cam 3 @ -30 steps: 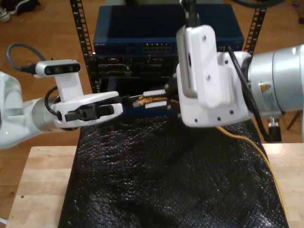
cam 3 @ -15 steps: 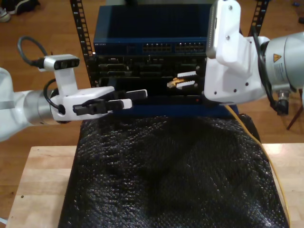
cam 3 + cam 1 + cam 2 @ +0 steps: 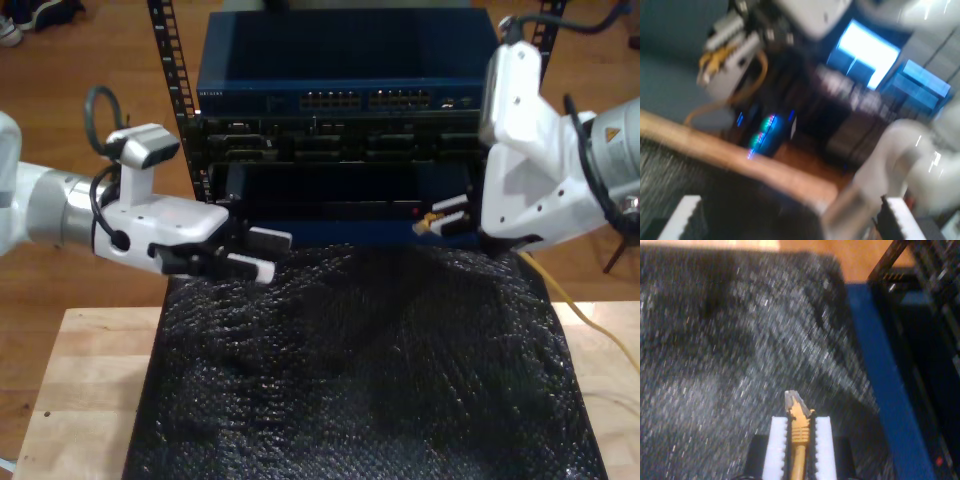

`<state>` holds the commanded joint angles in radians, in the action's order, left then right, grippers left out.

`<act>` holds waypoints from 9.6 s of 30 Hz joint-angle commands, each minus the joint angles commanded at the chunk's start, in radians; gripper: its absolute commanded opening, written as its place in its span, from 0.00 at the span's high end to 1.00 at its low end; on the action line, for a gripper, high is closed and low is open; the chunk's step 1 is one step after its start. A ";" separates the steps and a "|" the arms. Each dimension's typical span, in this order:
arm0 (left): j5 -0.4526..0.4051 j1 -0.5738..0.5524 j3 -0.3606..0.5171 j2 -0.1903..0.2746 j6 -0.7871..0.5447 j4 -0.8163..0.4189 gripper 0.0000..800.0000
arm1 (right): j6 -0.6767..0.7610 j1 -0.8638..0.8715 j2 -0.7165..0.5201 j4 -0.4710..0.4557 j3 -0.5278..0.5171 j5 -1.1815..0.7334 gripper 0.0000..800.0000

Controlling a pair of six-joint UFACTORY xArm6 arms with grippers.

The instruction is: Grab the cable and plug it in

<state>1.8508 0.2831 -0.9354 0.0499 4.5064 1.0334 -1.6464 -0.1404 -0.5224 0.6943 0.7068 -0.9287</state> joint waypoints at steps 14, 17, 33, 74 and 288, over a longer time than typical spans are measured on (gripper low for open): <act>-0.061 0.002 0.003 0.084 -0.080 -0.361 0.00 | 0.232 0.028 0.103 -0.288 0.015 0.000 1.00; -0.061 0.003 0.006 0.114 -0.103 -0.443 0.00 | 0.233 0.028 0.107 -0.295 0.011 0.000 1.00; -0.083 0.143 0.097 0.245 -0.296 -0.778 0.00 | 0.249 0.049 0.155 -0.371 -0.011 0.000 1.00; -0.129 0.832 0.431 0.307 -0.959 -1.177 0.00 | 0.256 0.051 0.190 -0.368 -0.038 0.005 1.00; -0.707 1.048 0.813 0.457 -1.270 -1.172 0.00 | 0.241 -0.138 0.086 -0.921 -0.276 1.034 1.00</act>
<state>1.1435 1.3311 -0.1222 0.5071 3.2360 -0.1389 -1.4055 -0.2785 -0.4365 -0.2263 0.4306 0.1055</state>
